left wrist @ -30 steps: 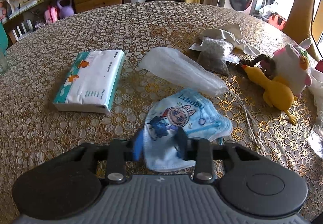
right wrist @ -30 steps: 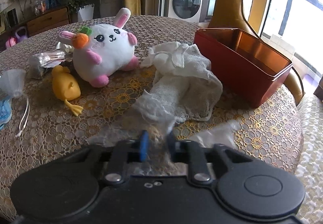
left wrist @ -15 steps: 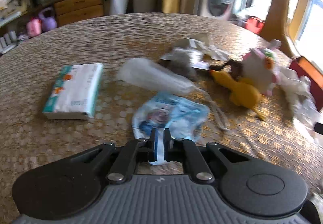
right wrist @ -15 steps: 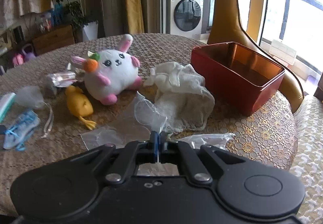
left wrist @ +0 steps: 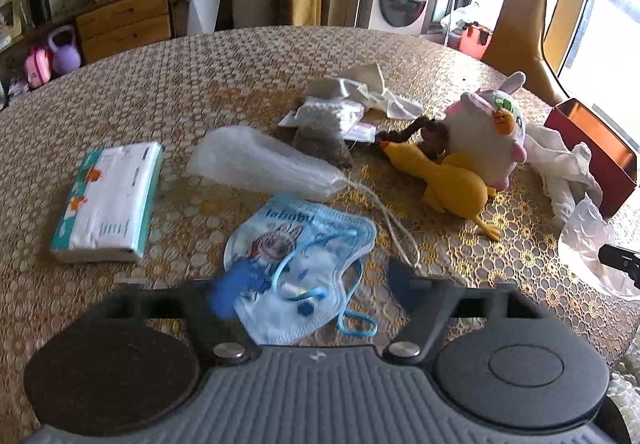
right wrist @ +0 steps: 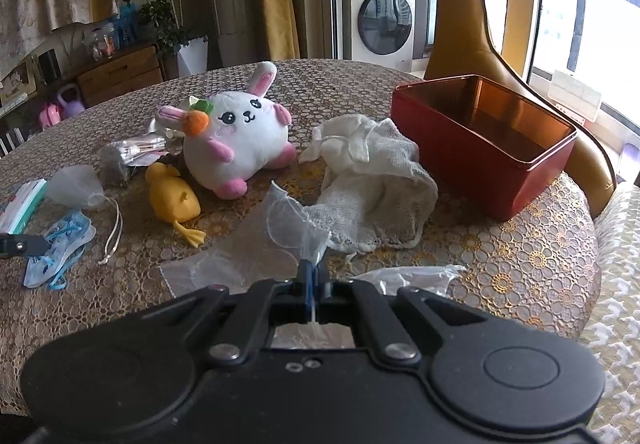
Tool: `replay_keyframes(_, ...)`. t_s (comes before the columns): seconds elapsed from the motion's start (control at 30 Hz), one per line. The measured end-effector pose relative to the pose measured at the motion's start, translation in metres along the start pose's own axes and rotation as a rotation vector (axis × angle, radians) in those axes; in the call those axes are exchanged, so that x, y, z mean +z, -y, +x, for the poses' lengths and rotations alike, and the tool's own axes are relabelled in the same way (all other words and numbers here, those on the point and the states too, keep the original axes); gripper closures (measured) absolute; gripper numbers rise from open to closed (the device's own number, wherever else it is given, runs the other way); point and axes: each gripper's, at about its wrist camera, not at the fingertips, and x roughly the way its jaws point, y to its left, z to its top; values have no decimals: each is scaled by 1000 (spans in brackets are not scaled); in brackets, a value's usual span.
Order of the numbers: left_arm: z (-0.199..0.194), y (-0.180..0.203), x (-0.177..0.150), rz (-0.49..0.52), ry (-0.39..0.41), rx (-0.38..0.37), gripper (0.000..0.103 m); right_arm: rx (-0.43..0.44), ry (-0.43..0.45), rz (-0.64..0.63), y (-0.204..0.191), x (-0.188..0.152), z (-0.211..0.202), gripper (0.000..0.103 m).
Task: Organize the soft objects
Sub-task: 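Lift the blue face mask with the left tool while the right tool grasps a clear plastic bag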
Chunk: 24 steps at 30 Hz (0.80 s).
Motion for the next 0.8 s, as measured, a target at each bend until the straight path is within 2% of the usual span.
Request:
replay_keyframes(0.13, 8, 8, 4, 53, 17, -3, 21, 1, -6, 3, 1, 0, 3, 102)
replay_keyframes(0.23, 22, 18, 9, 124, 20, 44, 21, -2, -14, 5, 3, 0, 6, 102)
replay_keyframes(0.33, 36, 22, 13, 155, 5, 48, 21, -1, -21, 9, 4, 1, 7, 102)
replay_keyframes(0.47, 52, 18, 14, 141, -48, 34, 20, 1, -27, 8, 4, 1, 8, 102)
replay_keyframes(0.53, 54, 19, 13, 154, -45, 63, 20, 3, -28, 8, 4, 1, 9, 102)
replay_keyframes(0.7, 57, 8, 15, 99, -52, 47, 21, 4, -29, 10, 5, 1, 10, 102)
replay_keyframes(0.73, 57, 7, 15, 99, -51, 54, 22, 3, -29, 11, 5, 1, 10, 102)
replay_keyframes(0.8, 56, 6, 15, 90, -47, 53, 33, 3, -31, 11, 5, 0, 11, 102)
